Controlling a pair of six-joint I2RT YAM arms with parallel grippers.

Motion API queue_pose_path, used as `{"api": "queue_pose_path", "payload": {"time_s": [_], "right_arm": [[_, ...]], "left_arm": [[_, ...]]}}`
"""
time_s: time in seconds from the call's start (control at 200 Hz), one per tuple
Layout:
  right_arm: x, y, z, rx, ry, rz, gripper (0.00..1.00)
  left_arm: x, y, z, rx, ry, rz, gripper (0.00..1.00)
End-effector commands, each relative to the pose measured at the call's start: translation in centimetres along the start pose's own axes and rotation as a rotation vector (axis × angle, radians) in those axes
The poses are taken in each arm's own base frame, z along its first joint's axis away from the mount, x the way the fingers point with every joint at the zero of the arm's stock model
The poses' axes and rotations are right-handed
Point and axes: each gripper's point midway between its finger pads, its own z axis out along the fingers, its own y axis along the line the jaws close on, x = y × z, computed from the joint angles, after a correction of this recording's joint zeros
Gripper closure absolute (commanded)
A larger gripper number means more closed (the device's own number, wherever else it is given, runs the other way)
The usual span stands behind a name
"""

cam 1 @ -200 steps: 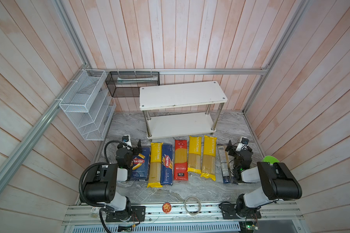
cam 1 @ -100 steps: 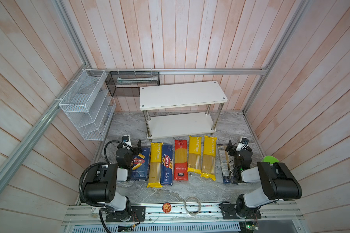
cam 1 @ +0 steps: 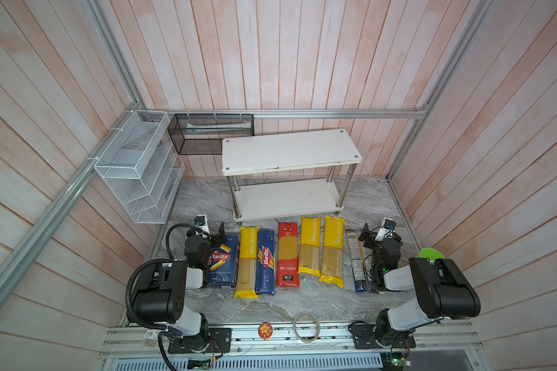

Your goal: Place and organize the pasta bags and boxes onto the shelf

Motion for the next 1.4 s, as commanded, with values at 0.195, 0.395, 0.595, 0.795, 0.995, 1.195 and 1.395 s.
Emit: {"api": "queue_pose_path", "payload": {"time_s": [0.195,0.395,0.595,0.795,0.995,1.195,1.395], "right_arm": [[-1.1,0.4,0.2,-0.014,-0.028,-0.001,0.02],[-2.7,2.3,1.8,-0.07,0.061,-0.055,0.04],[-3.5,3.9,1.2,-0.1,0.217,0.049,0.06],[-2.1,7.3,-1.7,-0.165,0.437,0.056,0.11],[-1.7,9.6,-5.6,-0.179,0.484,0.073,0.11],[0.8,10.7,-7.9,-0.204,0.63,0.076,0.1],[4.0,11.9,-9.3,-0.248,0.777,0.057,0.09]], "left_arm": [[-0.7,-0.3,-0.1,0.013,-0.027,0.012,0.0],[-2.4,-0.3,0.5,0.009,0.004,0.016,0.0],[-6.7,-1.4,-0.9,0.054,0.007,-0.085,0.0],[-8.0,-6.9,-4.2,0.224,0.023,-0.086,0.0],[-6.4,-9.8,-6.6,0.333,0.064,-0.133,0.0],[-5.3,-9.8,-6.8,0.327,0.079,-0.118,0.0],[-3.5,-10.7,-6.4,0.373,0.132,-0.081,0.0]]}}
